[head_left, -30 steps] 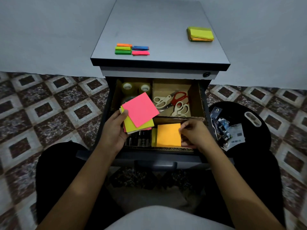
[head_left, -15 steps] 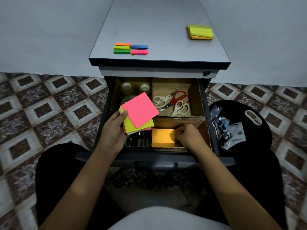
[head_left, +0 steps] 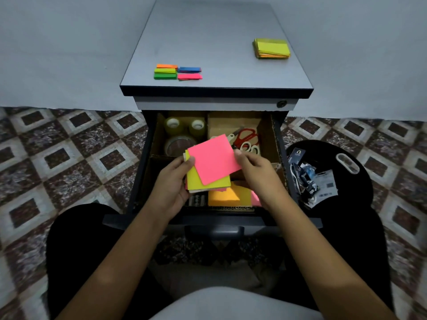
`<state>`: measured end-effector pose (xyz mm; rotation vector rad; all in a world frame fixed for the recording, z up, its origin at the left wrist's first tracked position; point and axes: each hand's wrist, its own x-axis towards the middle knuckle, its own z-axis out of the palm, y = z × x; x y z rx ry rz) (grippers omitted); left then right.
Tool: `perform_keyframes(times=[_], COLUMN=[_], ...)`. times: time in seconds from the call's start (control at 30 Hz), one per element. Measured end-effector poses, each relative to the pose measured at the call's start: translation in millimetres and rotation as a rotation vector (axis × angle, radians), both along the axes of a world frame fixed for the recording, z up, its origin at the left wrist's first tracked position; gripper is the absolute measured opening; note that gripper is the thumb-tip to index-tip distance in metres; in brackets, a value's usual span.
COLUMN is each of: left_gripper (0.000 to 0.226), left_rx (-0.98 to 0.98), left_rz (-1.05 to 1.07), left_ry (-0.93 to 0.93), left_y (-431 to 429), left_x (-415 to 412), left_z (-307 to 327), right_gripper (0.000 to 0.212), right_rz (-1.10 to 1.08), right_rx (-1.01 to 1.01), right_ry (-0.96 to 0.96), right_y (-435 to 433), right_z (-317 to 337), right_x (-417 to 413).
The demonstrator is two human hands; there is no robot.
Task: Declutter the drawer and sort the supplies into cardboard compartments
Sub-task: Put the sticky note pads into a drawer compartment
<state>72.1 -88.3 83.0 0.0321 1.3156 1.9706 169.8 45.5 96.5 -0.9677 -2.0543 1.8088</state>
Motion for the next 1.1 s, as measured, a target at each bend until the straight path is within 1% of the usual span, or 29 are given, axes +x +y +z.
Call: perform_keyframes(times=[0.07, 0.17, 0.2, 0.27, 0.3, 0.4, 0.5, 0.67, 0.9, 0.97, 1.03, 1.1], left_gripper=[0.020, 0.029, 0.032, 0.033, 0.033, 0.028, 0.024, 0.013, 0.010, 0.009, 0.015, 0.015], left_rx=[0.013, 0.041, 0.057, 0.068, 0.062, -0.014, -0.138, -0.337, -0.543, -0.570, -0.571, -0.577], left_rz=[-0.033, -0.021, -0.024, -0.034, -0.036, -0.042, -0.060, -0.110, -0.277, -0.301, -0.303, -0.304], left_ry=[-0.031, -0.176, -0.228, -0.283, -0.284, -0.209, -0.078, 0.064, 0.227, 0.257, 0.275, 0.276], left_y=[9.1, 18.5, 19.9, 20.8, 21.0, 23.0, 25.4, 28.7, 34.8, 35.6, 36.5, 37.7], left_x=[8.3, 17.7, 19.8, 22.6, 23.4, 24.6, 25.1, 24.7, 24.5, 23.2, 22.5, 22.0], left_z=[3.1, 6.3, 6.7, 5.6, 4.7, 2.7, 2.5, 0.1, 0.1, 3.4, 5.1, 4.6], right_gripper=[0.030, 0.039, 0.038, 0.030, 0.025, 0.014, 0.011, 0.009, 0.004, 0.005, 0.006, 0.004], right_rz=[0.044, 0.006, -0.013, -0.028, -0.032, -0.033, -0.052, -0.081, -0.104, -0.118, -0.135, -0.189], right_rx=[-0.112, -0.116, -0.118, -0.159, -0.212, -0.350, -0.421, -0.342, -0.261, -0.264, -0.274, -0.315], right_ry=[-0.017, -0.061, -0.076, -0.091, -0.086, -0.067, -0.055, -0.094, -0.046, -0.026, -0.008, 0.031], right_y=[-1.8, -4.1, -2.8, 0.9, 2.9, 7.9, 14.6, 28.6, 45.7, 50.9, 57.2, 65.4], right_z=[0.7, -2.3, -4.7, -9.9, -12.0, -15.6, -16.9, -19.5, -15.8, -15.2, -15.4, -15.1], right_x=[-3.9, -3.3, -1.3, 3.3, 5.6, 12.9, 17.5, 26.5, 40.0, 44.0, 46.6, 46.9])
